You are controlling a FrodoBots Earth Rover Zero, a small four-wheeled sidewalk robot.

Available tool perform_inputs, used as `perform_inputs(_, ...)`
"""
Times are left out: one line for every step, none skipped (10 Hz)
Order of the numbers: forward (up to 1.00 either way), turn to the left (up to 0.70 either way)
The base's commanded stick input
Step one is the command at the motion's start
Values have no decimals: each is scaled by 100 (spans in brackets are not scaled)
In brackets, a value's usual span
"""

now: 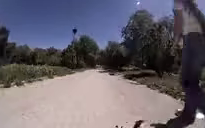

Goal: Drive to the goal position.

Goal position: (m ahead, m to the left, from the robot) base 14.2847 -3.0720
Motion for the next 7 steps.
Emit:
perform_inputs(70,1)
perform_inputs(70,10)
perform_inputs(70,18)
perform_inputs(70,10)
perform_inputs(70,1)
perform_inputs(70,1)
perform_inputs(70,1)
